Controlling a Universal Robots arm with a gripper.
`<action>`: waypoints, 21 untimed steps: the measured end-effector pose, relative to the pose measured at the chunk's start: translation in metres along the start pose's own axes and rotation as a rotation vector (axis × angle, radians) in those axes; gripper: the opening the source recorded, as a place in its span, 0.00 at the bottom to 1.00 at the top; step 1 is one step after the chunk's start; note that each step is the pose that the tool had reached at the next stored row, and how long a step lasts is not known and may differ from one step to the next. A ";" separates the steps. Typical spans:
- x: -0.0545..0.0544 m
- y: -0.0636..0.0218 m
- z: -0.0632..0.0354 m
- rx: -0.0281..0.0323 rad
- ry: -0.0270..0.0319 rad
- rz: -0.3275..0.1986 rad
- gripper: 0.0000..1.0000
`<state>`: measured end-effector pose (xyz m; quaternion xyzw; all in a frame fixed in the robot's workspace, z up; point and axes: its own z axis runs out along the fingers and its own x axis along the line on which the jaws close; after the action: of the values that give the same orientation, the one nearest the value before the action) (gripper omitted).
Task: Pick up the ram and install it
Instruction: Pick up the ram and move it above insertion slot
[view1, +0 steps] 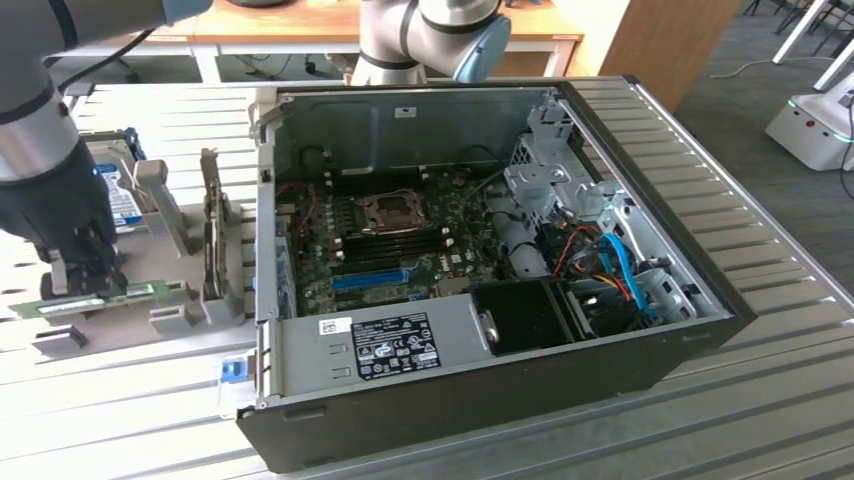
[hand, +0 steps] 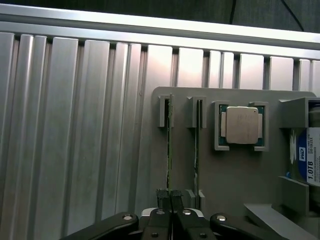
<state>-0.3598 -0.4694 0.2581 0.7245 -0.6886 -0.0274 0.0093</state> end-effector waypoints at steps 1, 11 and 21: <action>0.000 0.0000 -0.0026 0.0000 -0.0001 0.002 0.12; -0.001 -0.0004 -0.0306 0.0005 -0.0009 0.024 0.12; -0.001 -0.0009 -0.0582 0.0012 0.0007 0.048 0.12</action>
<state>-0.3559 -0.4694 0.3162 0.7078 -0.7059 -0.0265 0.0097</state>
